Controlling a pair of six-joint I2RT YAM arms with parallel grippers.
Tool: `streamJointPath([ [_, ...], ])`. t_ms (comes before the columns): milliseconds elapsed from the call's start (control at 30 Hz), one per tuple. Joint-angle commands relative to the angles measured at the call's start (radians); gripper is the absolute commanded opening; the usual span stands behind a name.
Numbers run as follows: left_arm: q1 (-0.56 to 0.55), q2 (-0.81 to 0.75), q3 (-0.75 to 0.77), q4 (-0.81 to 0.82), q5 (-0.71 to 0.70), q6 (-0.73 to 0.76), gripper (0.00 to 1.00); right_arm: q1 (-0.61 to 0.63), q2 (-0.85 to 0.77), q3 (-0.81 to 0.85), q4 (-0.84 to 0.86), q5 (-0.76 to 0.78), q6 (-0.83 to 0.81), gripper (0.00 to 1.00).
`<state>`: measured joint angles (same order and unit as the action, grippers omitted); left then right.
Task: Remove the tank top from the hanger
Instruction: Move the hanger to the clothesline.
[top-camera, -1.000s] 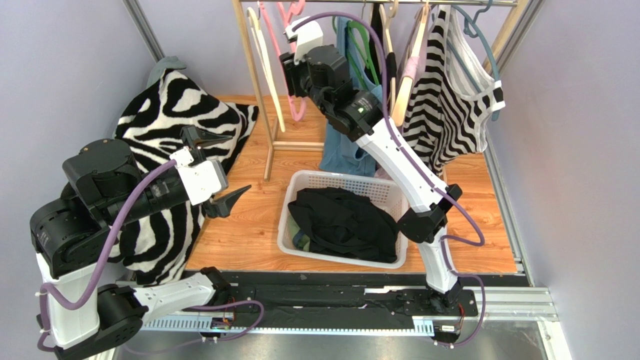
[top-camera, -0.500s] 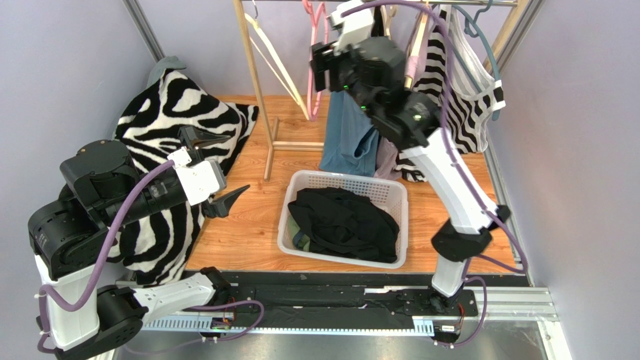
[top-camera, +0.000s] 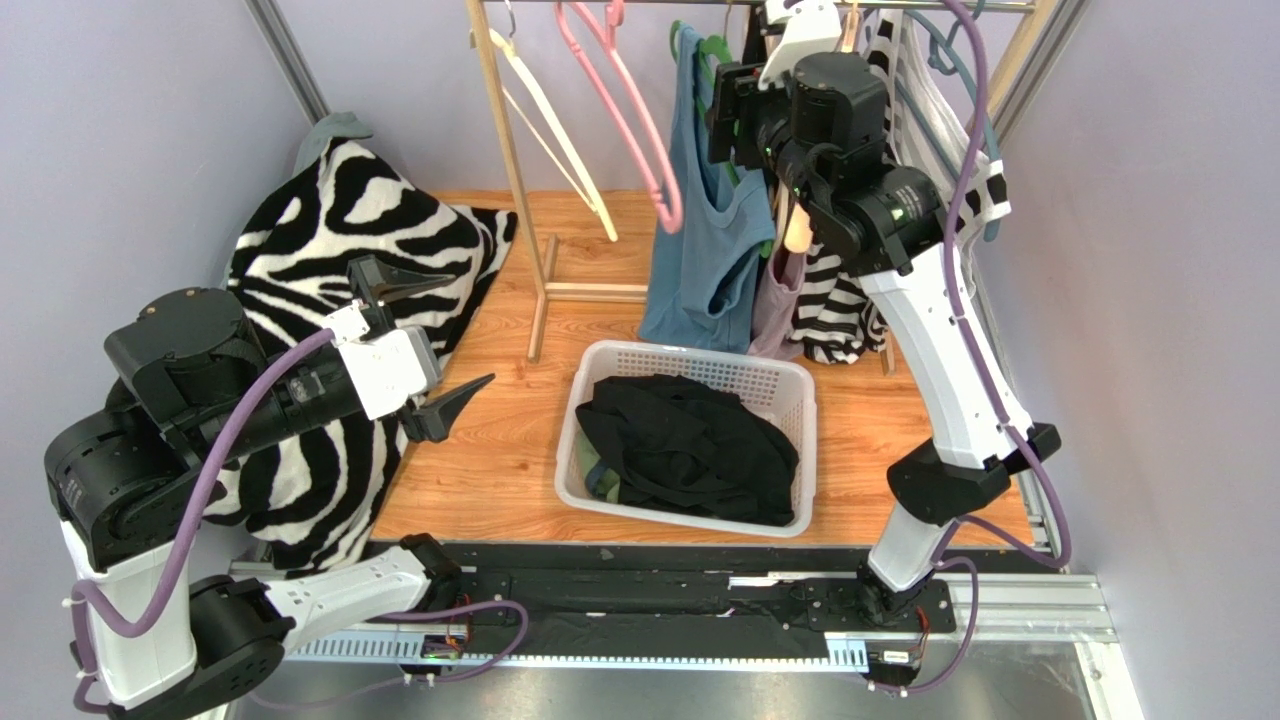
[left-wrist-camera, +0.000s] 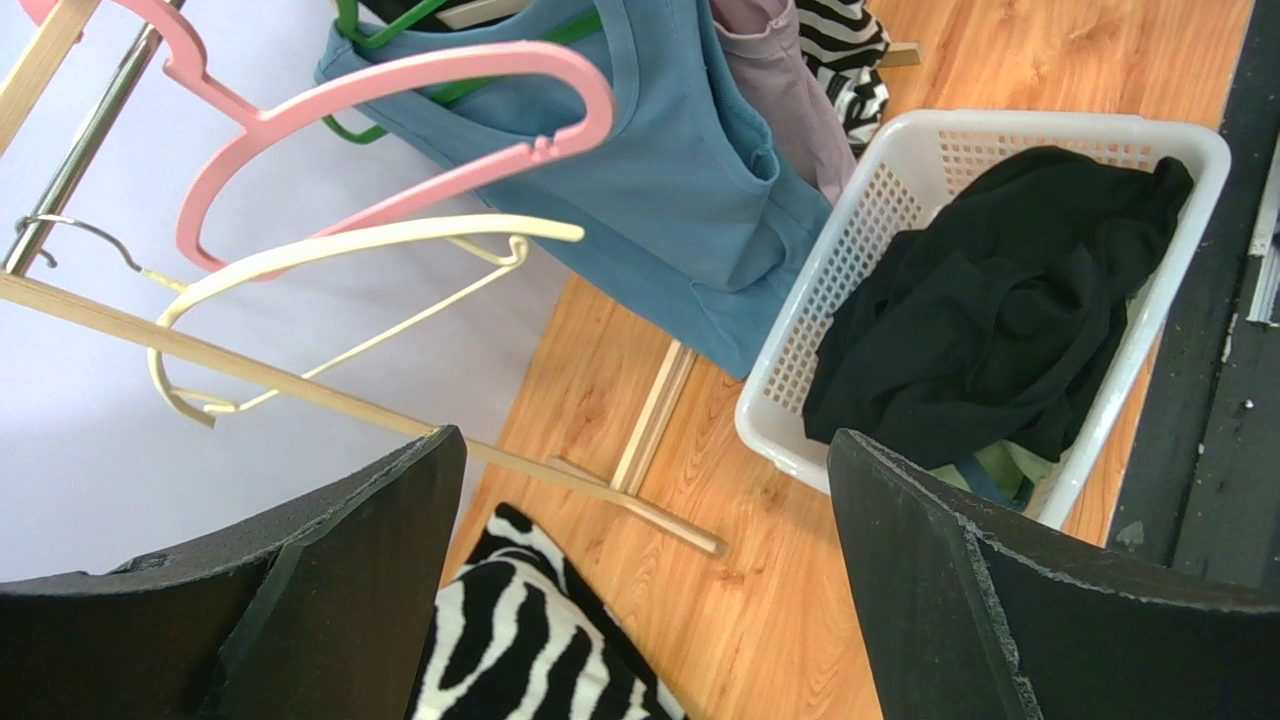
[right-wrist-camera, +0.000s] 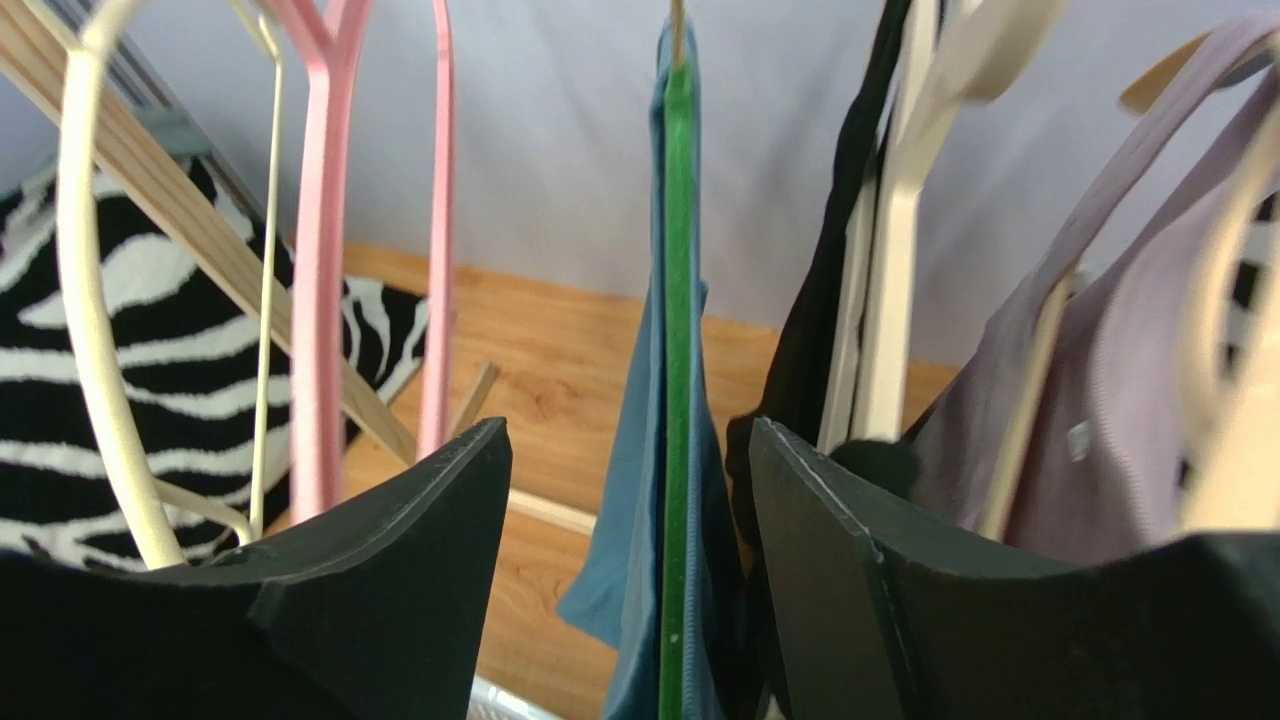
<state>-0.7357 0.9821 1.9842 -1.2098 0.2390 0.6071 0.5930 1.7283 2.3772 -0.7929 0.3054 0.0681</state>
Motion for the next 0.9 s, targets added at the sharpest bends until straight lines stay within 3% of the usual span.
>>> streamJointPath([
  [0,0.007,-0.006,-0.004,-0.002,0.022,-0.018,0.99,-0.013,-0.009,-0.018,-0.058,-0.023,0.038,0.63],
  [200,0.009,-0.005,0.008,-0.002,0.031,-0.021,0.99,-0.016,-0.068,-0.120,-0.078,0.008,0.044,0.55],
  [367,0.013,-0.005,0.013,-0.004,0.048,-0.024,0.99,-0.015,-0.136,-0.242,-0.081,0.003,0.064,0.32],
  [633,0.016,0.003,0.022,-0.007,0.074,-0.030,0.99,0.099,-0.288,-0.556,0.064,0.164,-0.046,0.31],
  [867,0.019,0.015,0.045,-0.008,0.091,-0.036,0.99,0.110,-0.247,-0.480,0.141,0.233,-0.122,0.11],
])
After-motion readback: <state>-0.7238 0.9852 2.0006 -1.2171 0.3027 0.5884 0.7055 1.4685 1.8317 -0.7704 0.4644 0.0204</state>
